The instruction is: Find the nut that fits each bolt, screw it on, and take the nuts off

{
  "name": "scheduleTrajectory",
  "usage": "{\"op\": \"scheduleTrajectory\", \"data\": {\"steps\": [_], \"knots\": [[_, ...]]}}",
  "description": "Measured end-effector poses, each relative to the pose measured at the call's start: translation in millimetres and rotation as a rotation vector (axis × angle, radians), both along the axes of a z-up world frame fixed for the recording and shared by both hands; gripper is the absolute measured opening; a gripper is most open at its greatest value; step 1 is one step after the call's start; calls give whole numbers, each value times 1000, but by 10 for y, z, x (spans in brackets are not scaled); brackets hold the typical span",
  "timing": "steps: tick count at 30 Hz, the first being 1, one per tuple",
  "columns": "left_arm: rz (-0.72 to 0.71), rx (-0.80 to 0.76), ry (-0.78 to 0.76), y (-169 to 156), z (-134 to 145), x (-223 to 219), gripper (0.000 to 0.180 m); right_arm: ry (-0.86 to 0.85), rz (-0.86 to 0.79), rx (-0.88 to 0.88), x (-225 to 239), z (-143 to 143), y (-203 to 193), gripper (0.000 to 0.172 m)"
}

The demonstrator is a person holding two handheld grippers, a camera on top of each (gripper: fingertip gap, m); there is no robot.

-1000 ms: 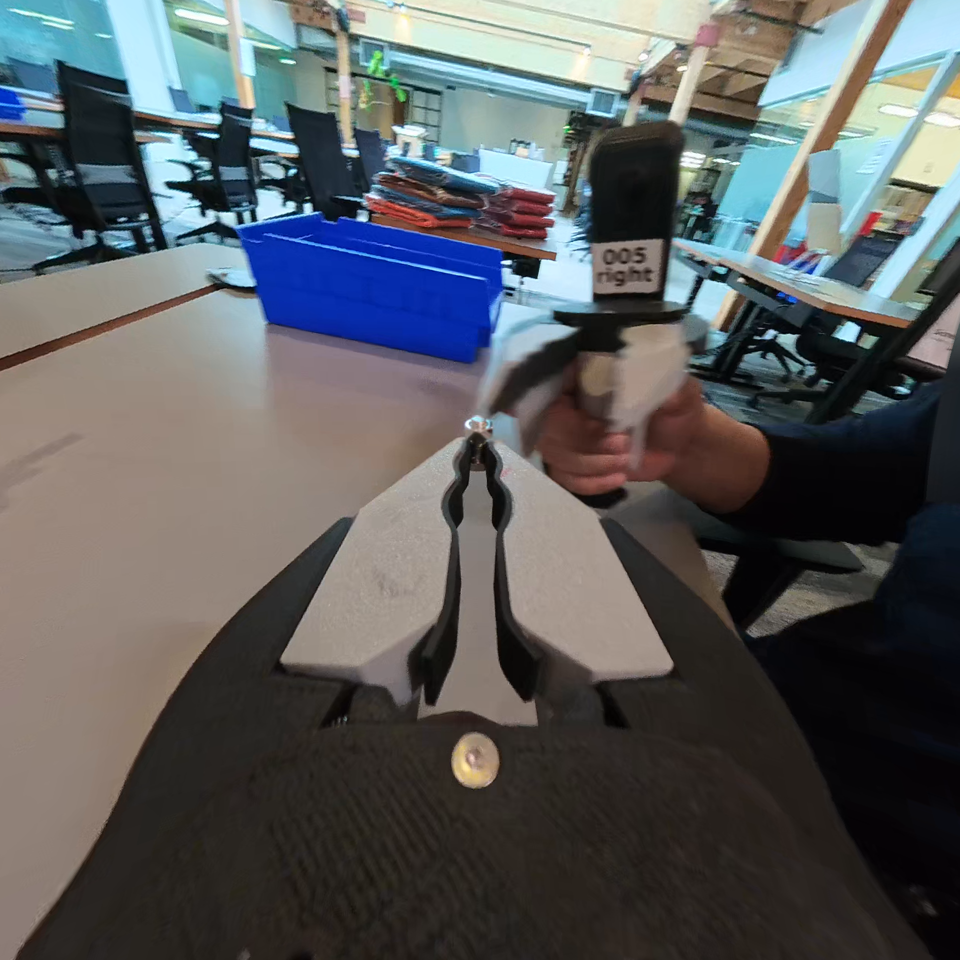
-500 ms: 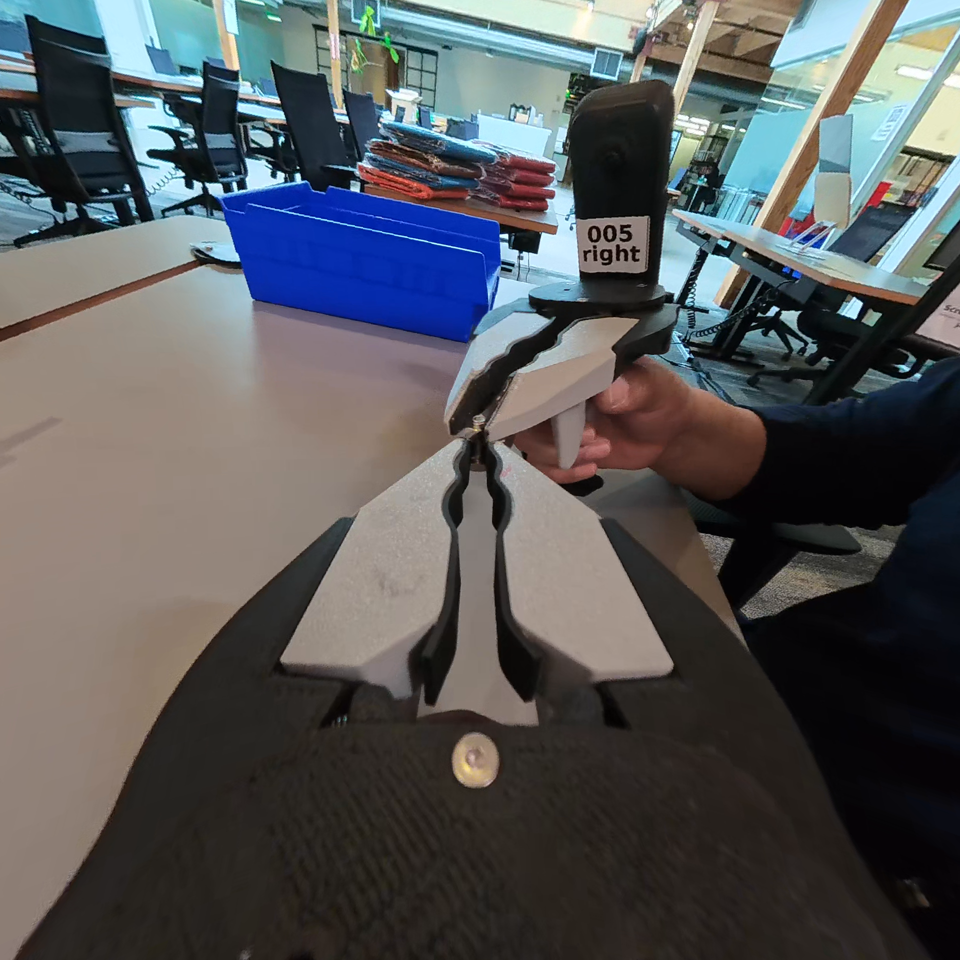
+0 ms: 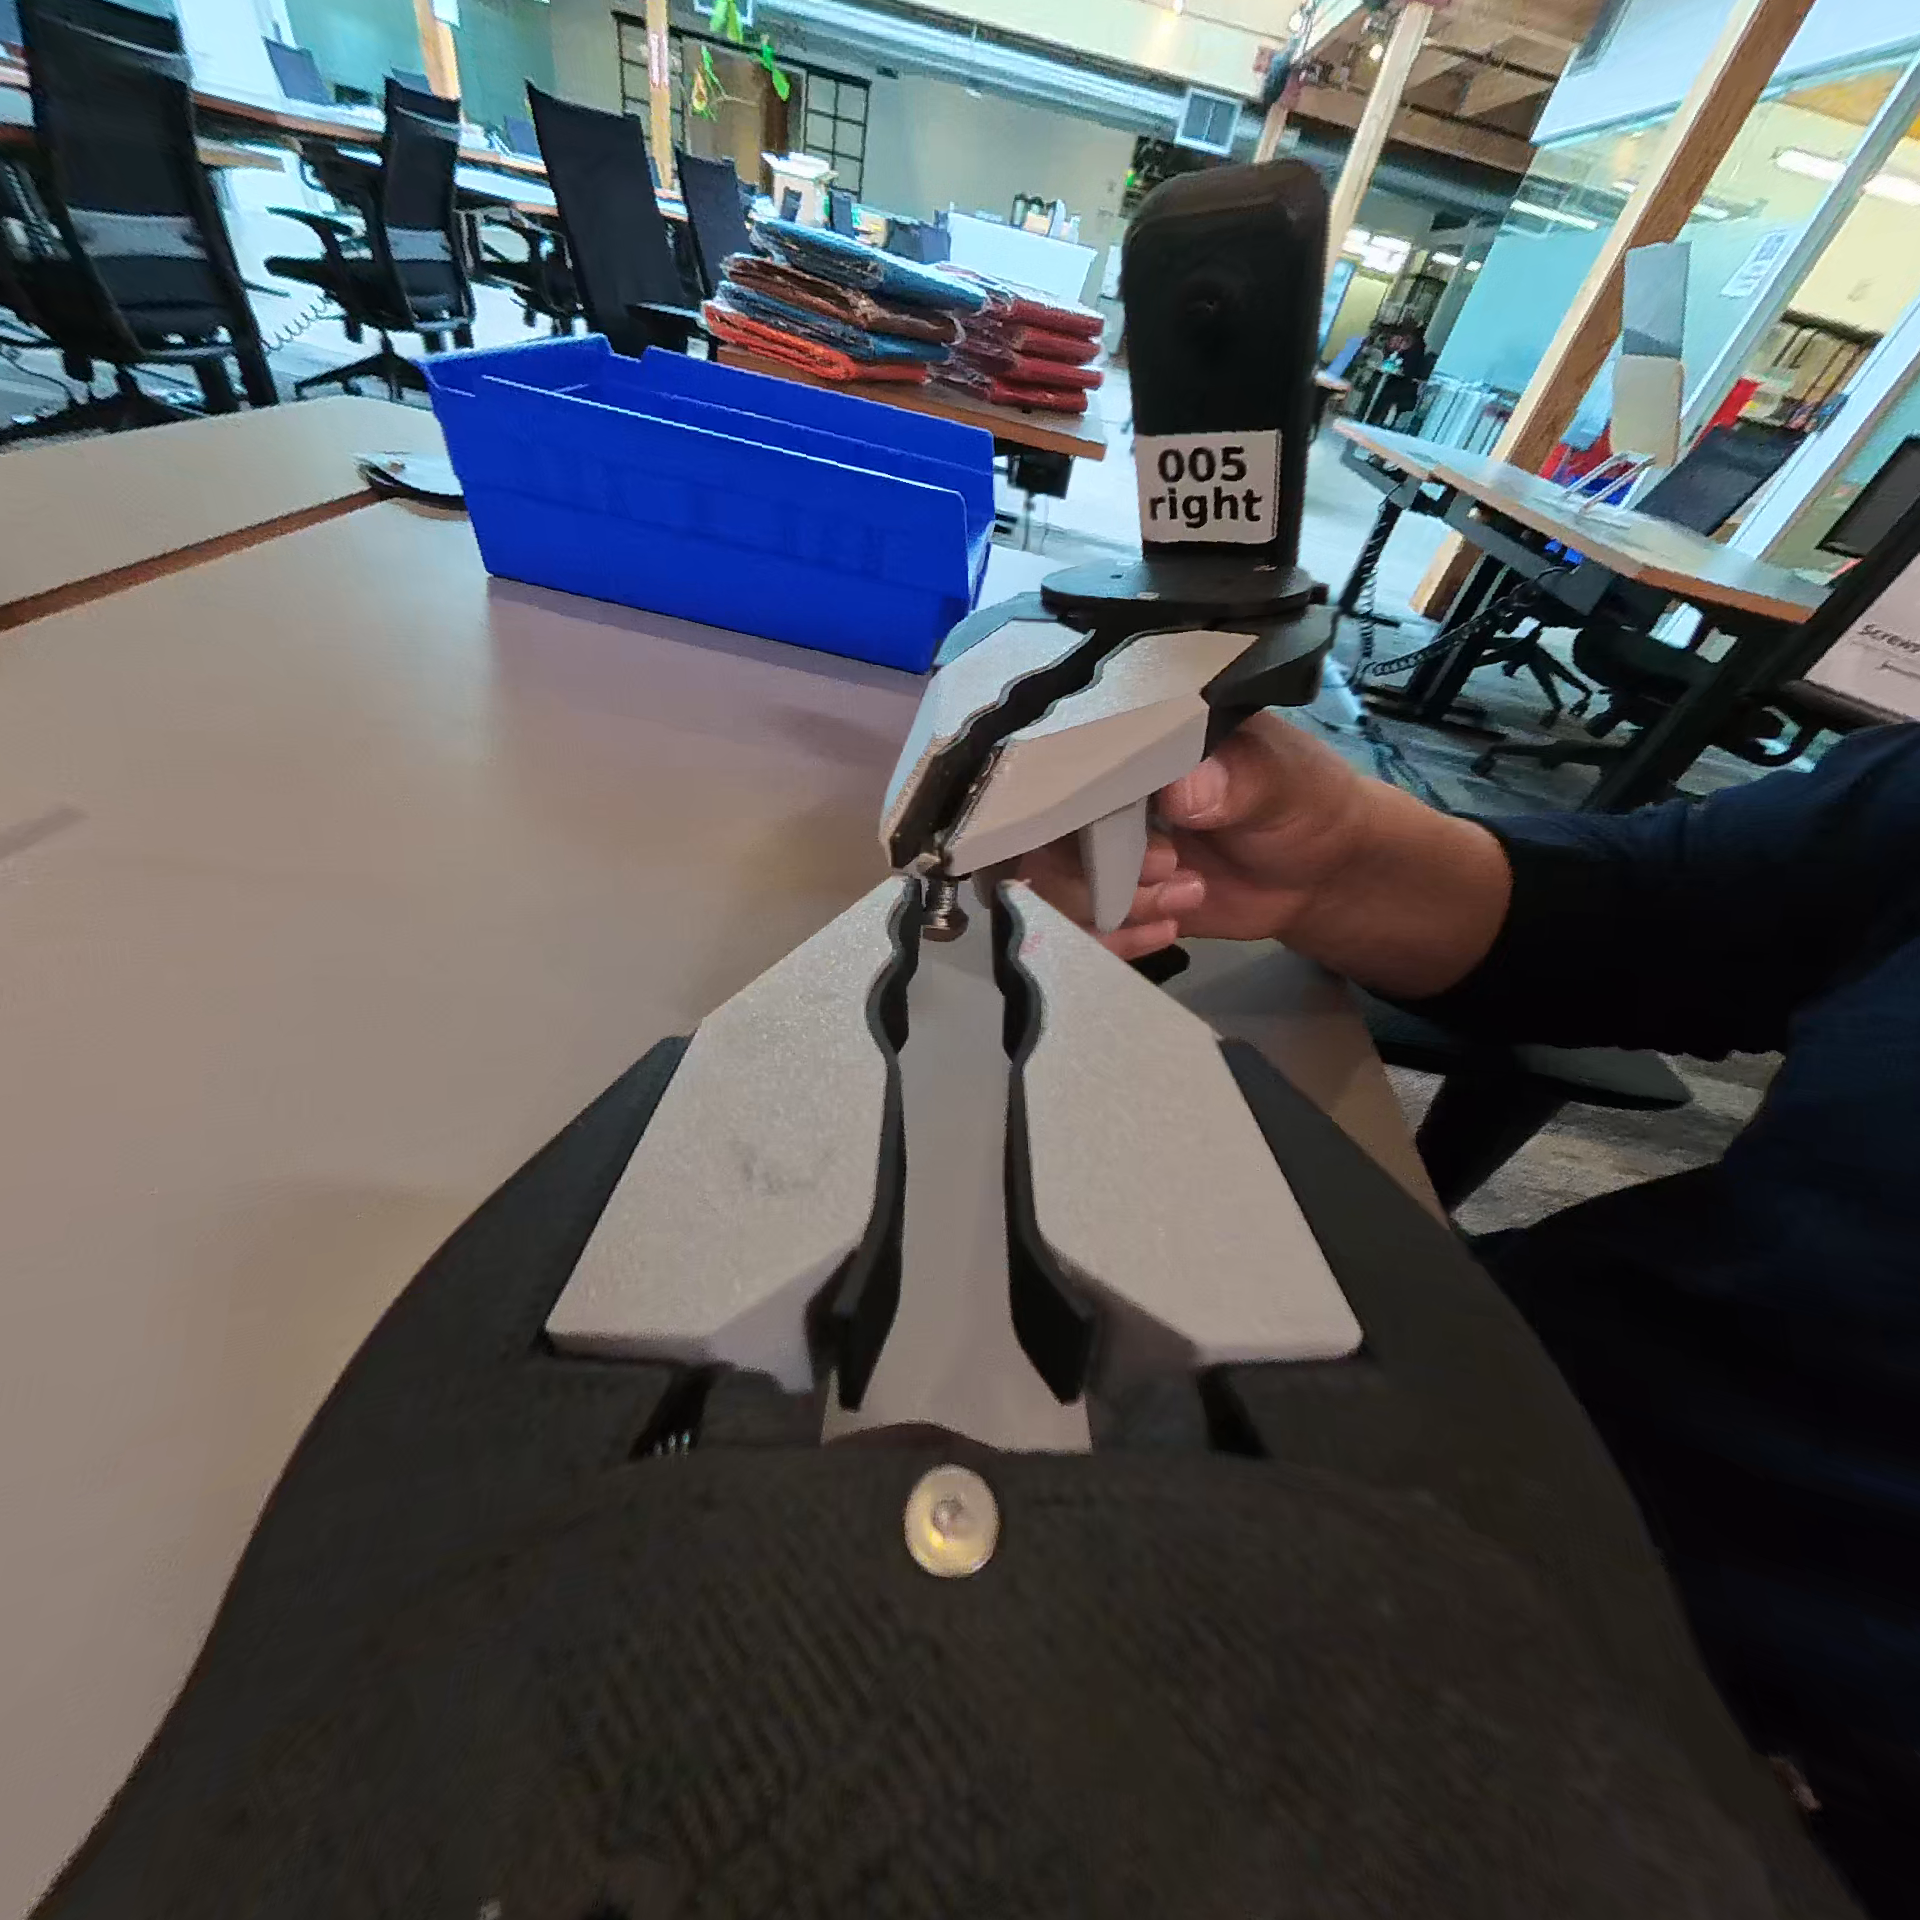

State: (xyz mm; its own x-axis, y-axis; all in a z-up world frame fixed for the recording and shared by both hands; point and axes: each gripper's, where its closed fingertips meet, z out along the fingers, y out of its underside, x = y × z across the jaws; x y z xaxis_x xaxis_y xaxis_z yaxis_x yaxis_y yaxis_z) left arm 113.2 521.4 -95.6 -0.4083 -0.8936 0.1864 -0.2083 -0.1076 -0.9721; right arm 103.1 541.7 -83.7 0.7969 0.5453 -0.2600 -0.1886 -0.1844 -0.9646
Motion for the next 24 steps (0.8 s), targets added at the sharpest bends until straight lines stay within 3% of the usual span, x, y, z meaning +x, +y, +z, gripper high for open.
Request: {"op": "scheduleTrajectory", "data": {"steps": [13, 24], "knots": [[19, 15, -4, 39, -25, 10, 4, 42, 7, -7, 7, -19, 2, 4], [11, 14, 0, 36, -39, 10, 11, 36, 1, -12, 21, -40, 13, 4]]}}
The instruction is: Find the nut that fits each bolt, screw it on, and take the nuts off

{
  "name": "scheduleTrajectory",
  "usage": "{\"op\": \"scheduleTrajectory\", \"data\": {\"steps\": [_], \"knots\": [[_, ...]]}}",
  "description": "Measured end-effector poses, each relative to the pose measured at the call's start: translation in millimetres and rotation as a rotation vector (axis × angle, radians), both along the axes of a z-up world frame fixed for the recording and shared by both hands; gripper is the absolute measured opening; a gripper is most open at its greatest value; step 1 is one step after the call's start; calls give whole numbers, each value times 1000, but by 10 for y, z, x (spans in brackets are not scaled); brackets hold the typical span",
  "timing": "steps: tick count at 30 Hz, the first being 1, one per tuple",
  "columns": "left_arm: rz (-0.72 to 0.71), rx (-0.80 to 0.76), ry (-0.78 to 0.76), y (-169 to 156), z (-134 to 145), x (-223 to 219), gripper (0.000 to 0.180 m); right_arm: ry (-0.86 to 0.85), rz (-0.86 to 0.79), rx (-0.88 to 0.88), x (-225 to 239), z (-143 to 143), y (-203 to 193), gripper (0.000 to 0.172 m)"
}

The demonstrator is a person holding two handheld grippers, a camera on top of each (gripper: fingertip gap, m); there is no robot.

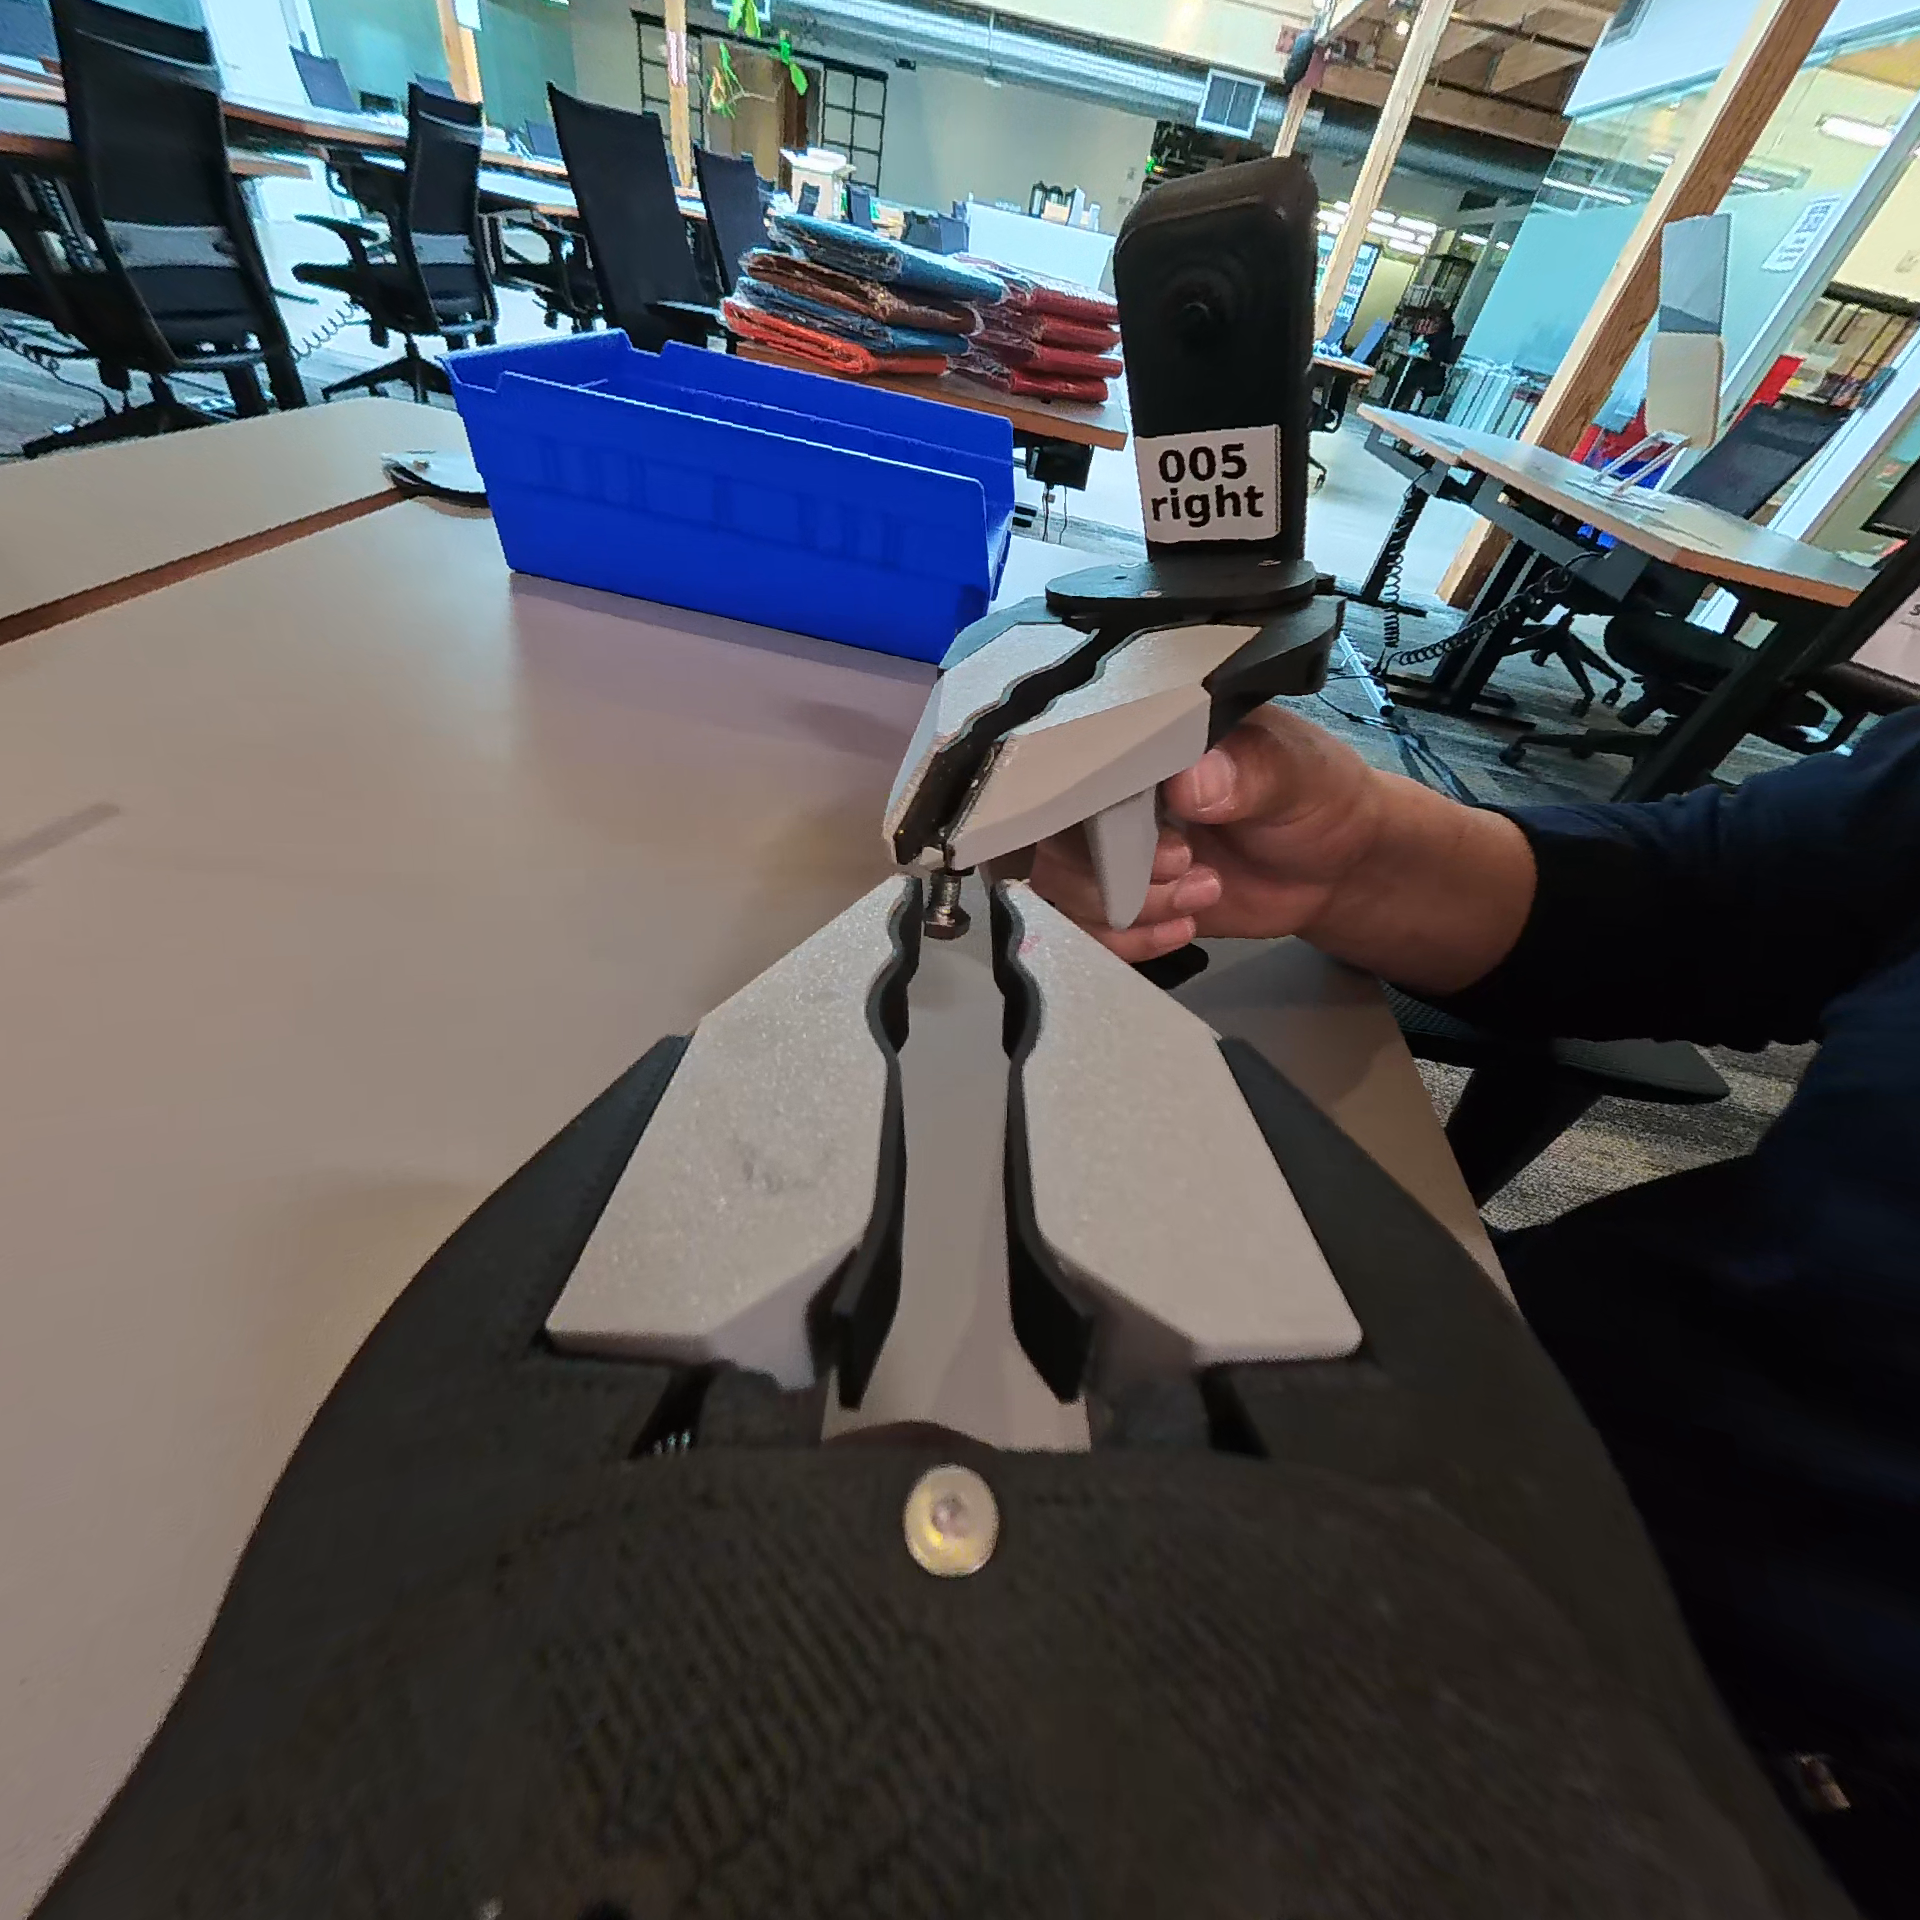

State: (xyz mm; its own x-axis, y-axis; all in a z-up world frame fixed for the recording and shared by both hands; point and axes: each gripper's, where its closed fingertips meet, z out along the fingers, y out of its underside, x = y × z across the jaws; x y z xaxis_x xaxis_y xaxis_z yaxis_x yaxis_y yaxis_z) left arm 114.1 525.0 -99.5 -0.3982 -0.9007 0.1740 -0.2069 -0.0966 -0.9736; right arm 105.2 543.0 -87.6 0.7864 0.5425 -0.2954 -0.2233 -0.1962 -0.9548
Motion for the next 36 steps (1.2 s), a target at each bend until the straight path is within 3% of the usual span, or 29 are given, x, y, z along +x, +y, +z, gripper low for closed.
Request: {"op": "scheduleTrajectory", "data": {"steps": [26, 36], "knots": [[-21, 55, 38, -83, -58, -4, 23, 24, 8, -14, 26, -56, -28, 4], [67, 504, -3, 7, -199, 11, 11, 148, 80, -107, 5, -139, -1, 5]]}}
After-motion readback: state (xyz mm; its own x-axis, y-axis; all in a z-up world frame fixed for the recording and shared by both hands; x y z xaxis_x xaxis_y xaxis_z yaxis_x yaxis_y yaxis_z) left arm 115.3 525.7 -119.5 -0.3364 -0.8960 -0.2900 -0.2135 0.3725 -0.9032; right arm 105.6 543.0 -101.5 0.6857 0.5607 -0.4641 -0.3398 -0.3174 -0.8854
